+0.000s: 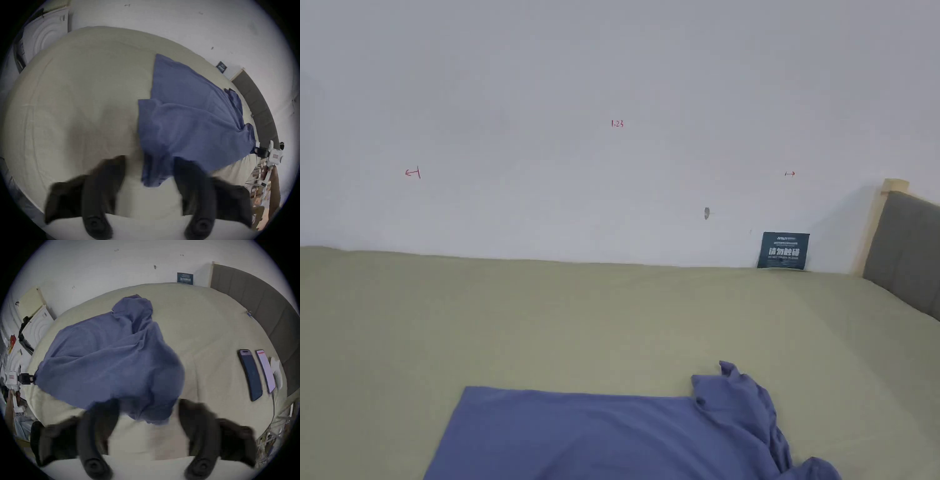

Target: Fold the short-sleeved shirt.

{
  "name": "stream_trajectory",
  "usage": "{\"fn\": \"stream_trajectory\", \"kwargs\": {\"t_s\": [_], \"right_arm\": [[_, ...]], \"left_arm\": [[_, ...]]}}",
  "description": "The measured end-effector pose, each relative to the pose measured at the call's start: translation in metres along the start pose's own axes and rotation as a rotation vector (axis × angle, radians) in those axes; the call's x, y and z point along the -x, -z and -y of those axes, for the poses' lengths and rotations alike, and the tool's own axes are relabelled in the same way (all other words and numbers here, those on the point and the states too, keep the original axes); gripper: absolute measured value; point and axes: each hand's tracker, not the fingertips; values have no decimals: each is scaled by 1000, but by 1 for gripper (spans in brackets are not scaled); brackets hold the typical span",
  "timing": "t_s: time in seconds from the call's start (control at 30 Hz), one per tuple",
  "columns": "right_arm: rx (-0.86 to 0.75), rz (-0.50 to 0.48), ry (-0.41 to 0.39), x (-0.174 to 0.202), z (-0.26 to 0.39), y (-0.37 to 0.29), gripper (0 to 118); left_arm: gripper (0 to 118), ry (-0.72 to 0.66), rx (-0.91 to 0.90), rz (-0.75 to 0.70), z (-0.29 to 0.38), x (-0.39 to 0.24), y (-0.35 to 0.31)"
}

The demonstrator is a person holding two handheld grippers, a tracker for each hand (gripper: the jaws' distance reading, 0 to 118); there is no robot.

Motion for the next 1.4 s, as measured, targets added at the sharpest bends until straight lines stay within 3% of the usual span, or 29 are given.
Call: {"fn": "stream_trajectory", "kwargs": {"t_s": [0.07,0.2,0.23,0.27,0.3,0.33,0.37,0.5,0.67,0.77,0.8,0.83,0.87,0.9,0.97,1.03,1.07,1.1,1.13,1.17,1.2,1.23,1.3,1.33,1.4], "right_arm": [[-104,9,-10,-3,-10,-21,81],[-246,33,44,6,-46,-45,79],[-270,18,53,10,-55,-47,68],[-295,4,56,16,-62,-50,48],[-323,-14,49,22,-69,-50,3],[-324,-16,41,28,-76,-46,0],[-339,14,39,35,-80,-43,0],[-336,-32,23,51,-102,-23,0],[-334,-60,-2,66,-123,3,0],[-317,-76,3,64,-131,18,0],[-315,-75,2,61,-133,21,0],[-313,-67,1,58,-134,25,0],[-309,-60,-1,55,-137,28,0],[-306,-50,-3,52,-139,31,0],[-301,-31,-1,41,-147,39,0],[-286,-16,-10,36,-160,49,0],[-272,-13,-15,32,-168,57,0],[-251,-18,-20,30,-177,67,9],[-225,-20,-33,29,-188,79,31],[-190,-14,-56,30,-197,93,60],[-147,-23,-70,25,-207,108,92],[-94,-37,-86,24,-215,124,93],[-63,3,-88,27,-226,145,79],[-50,34,-77,28,-230,155,79],[-52,7,-84,30,-236,171,79]], "left_arm": [[73,-9,-96,27,-12,8,-11],[72,95,-286,5,-43,-10,-29],[70,113,-318,14,-52,-14,-30],[63,122,-335,28,-61,-18,-29],[32,128,-349,47,-63,-36,-40],[5,123,-355,54,-69,-47,-42],[3,123,-353,54,-79,-51,-35],[0,130,-308,95,-112,-78,-12],[0,137,-195,40,-190,-90,57],[10,111,-142,18,-228,-95,104],[17,111,-145,-2,-234,-96,115],[37,100,-129,-28,-243,-97,129],[74,82,-107,-40,-248,-97,141],[101,78,-76,-17,-248,-95,150],[100,66,-39,-46,-243,-101,158],[91,92,-135,-89,-228,-108,147],[73,84,-199,-153,-221,-113,140],[20,84,-232,-224,-221,-113,140],[1,81,-217,-186,-221,-108,140],[1,46,-209,-66,-217,-100,140],[1,35,-180,-61,-215,-97,141],[1,45,-167,-85,-222,-90,149],[1,44,-190,-57,-219,-87,148],[1,49,-184,-61,-219,-88,149],[1,69,-177,-68,-224,-90,150]]}}
